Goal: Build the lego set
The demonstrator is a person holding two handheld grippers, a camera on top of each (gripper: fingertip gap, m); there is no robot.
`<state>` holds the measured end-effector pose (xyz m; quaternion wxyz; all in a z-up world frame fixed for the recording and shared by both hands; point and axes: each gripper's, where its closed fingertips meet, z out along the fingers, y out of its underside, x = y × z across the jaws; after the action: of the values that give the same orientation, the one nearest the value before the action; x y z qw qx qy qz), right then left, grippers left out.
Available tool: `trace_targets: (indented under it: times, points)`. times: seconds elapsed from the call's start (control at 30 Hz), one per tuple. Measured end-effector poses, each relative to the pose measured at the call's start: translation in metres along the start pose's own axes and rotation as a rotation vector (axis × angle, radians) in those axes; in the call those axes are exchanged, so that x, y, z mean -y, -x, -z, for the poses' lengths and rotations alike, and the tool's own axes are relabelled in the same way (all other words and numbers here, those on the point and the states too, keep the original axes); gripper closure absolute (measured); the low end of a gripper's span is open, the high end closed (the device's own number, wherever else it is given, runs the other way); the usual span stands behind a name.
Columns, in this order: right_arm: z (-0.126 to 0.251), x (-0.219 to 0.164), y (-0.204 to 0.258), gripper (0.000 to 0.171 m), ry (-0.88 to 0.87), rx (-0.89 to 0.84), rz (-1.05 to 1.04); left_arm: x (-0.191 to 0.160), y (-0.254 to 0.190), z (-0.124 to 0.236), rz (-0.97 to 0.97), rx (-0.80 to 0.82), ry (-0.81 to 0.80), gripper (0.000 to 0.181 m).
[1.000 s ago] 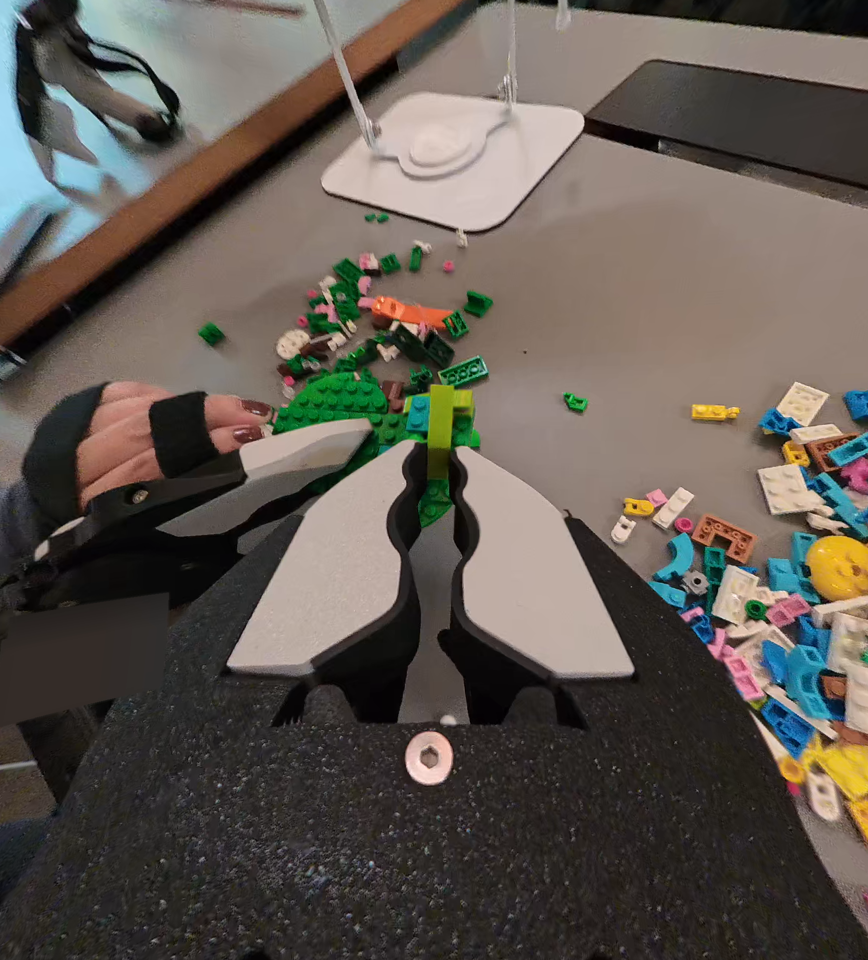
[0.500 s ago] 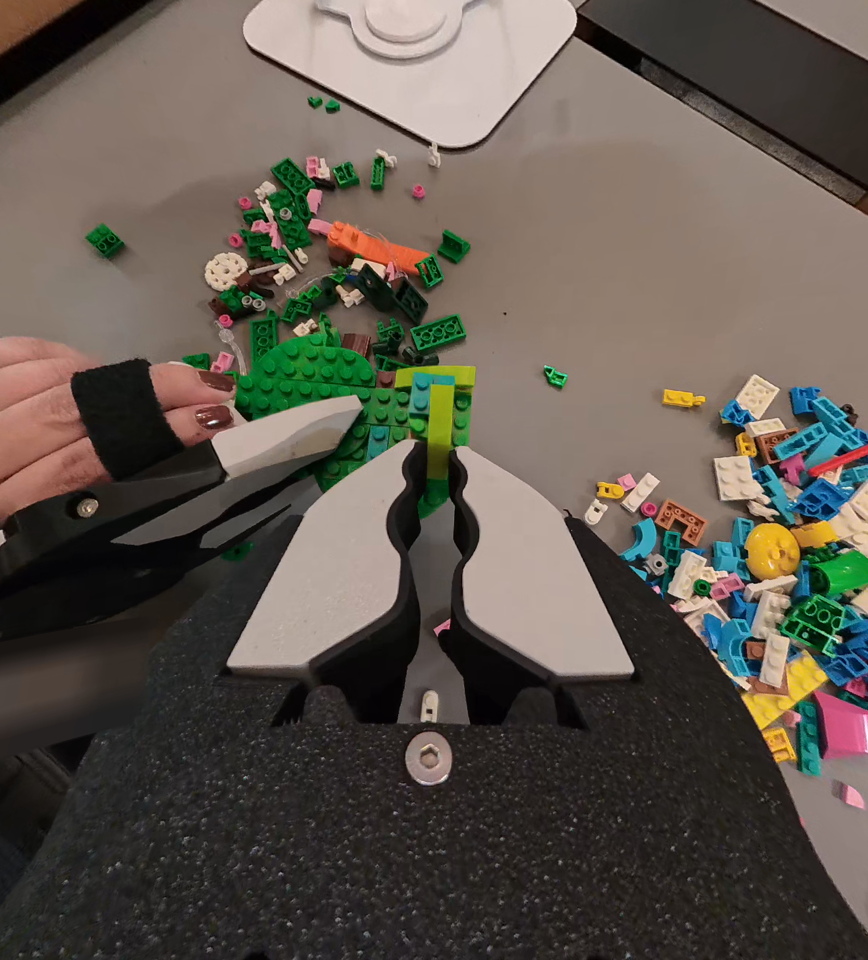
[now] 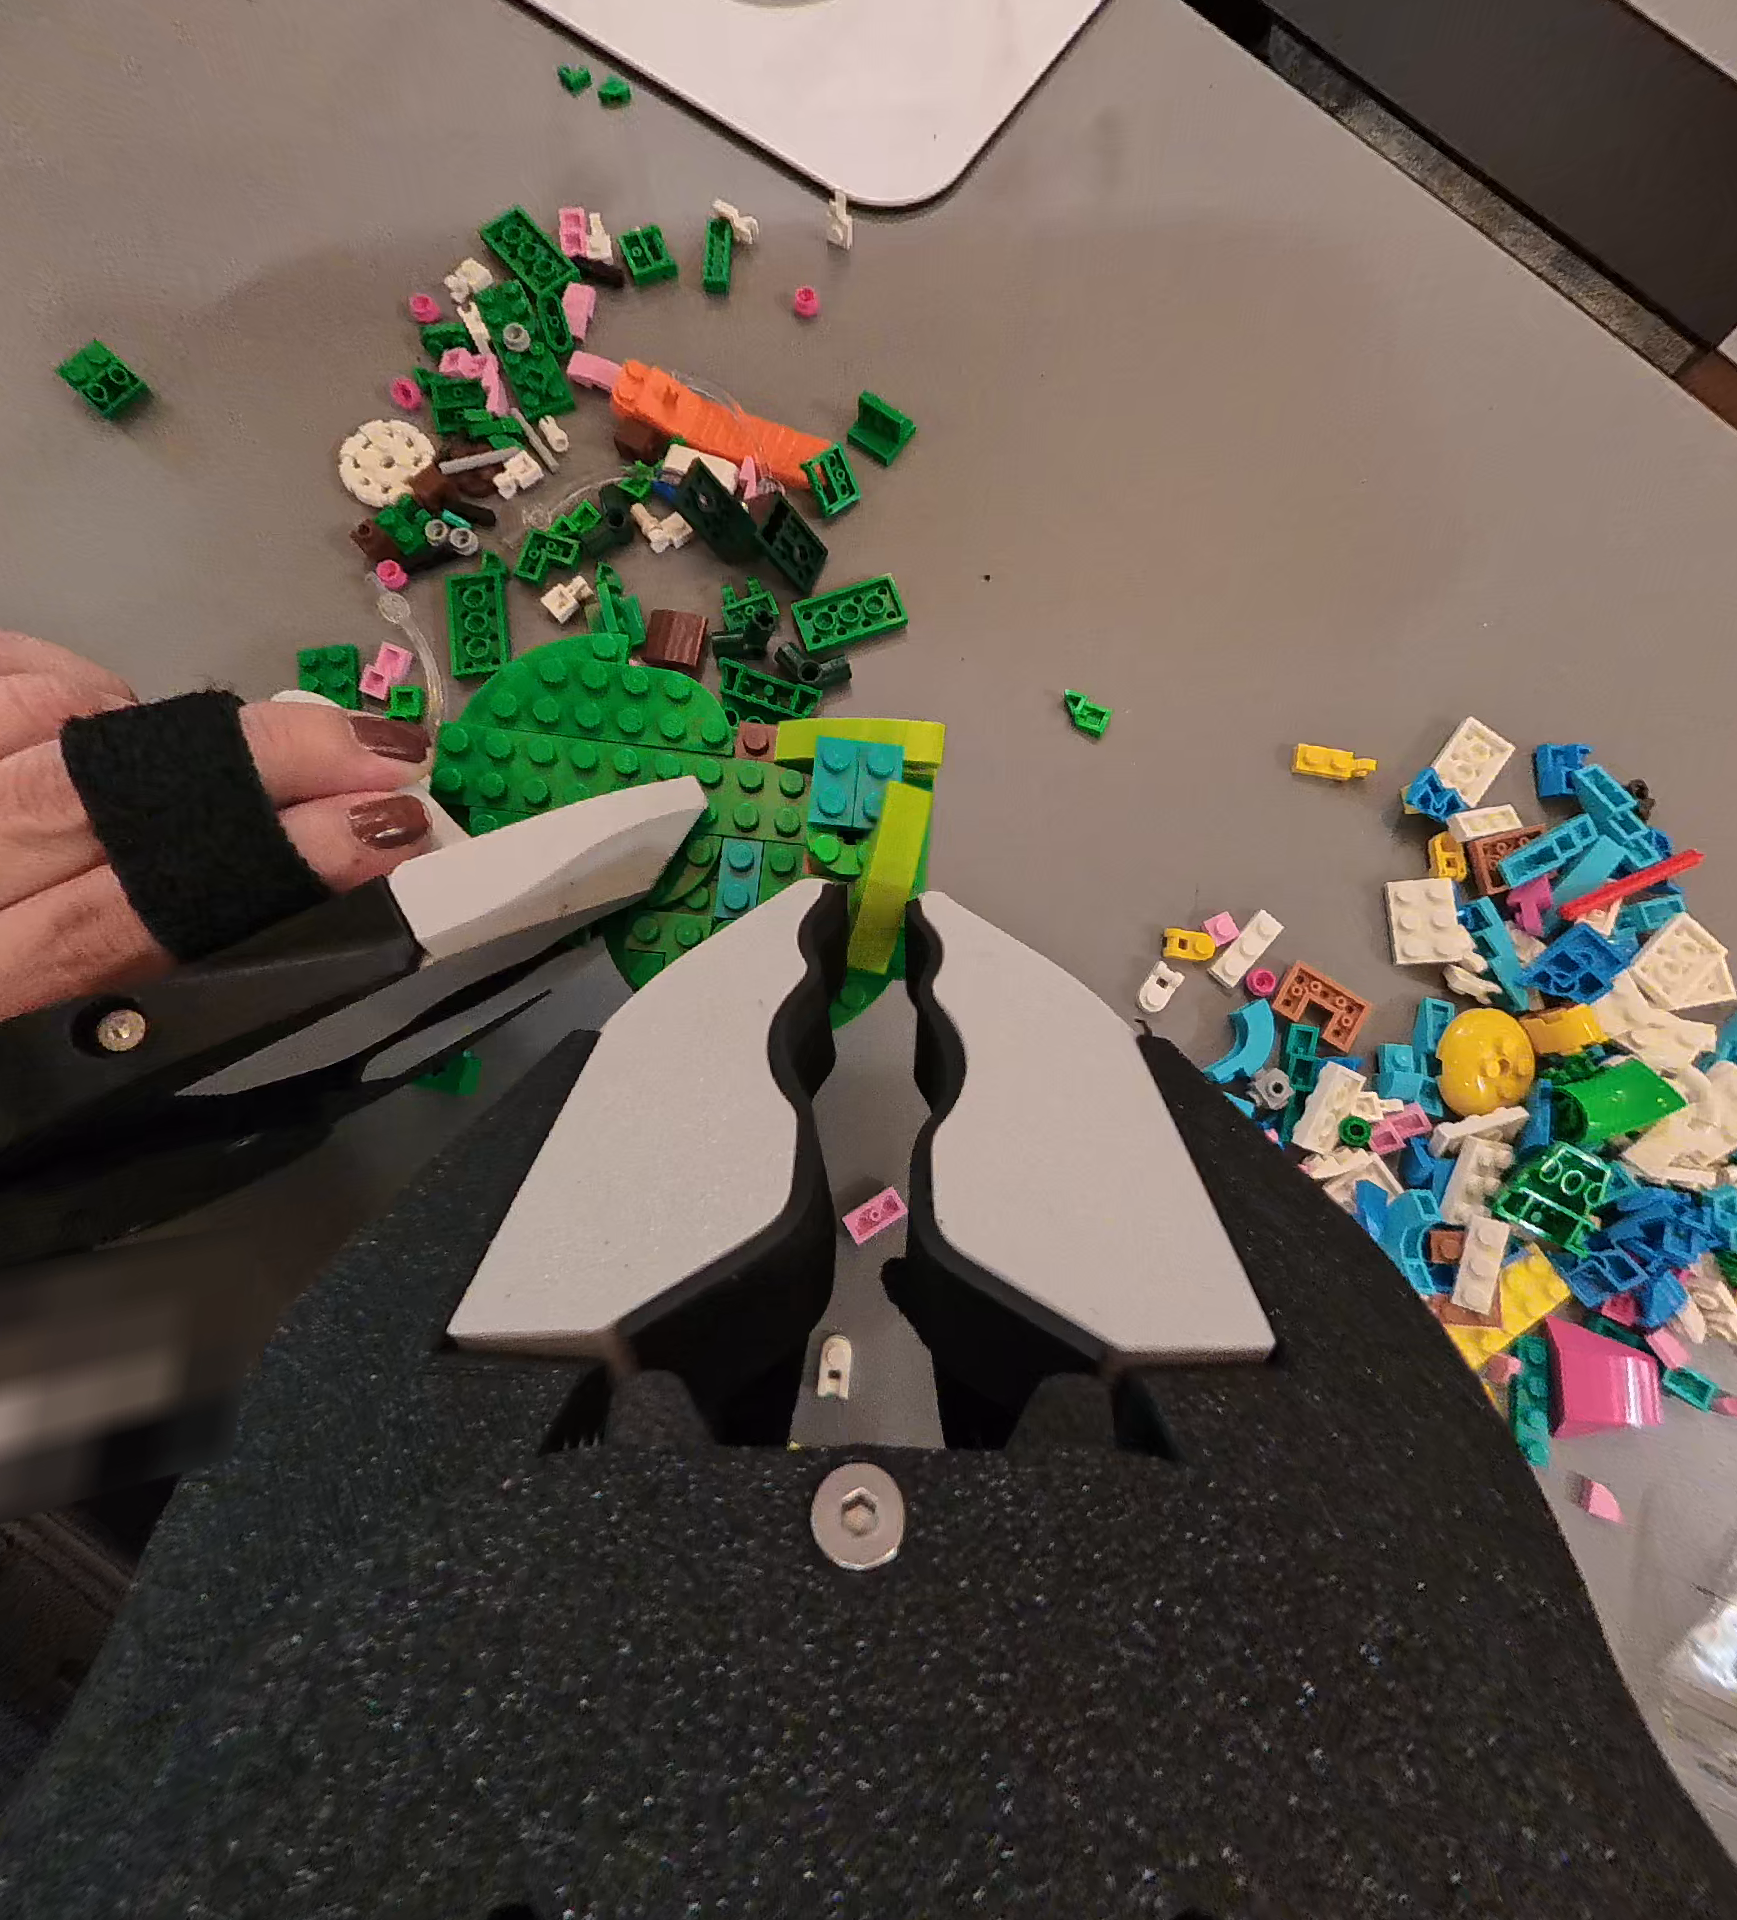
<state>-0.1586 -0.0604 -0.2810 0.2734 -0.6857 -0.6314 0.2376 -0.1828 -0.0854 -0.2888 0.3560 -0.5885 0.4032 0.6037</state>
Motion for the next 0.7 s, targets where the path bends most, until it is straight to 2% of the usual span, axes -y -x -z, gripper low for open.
trace_targets:
  times: [0.37,0.7]
  points:
    - [0.001,0.0025,0.0035,0.163,0.0,0.004,0.018,0.0005,-0.0011,0.0,0.009,-0.008,-0.008,0.174]
    - [0.0069,0.0071,0.0052,0.155,-0.034,0.016,0.012,-0.0031,0.0003,-0.0008,0.041,-0.012,-0.008,0.174]
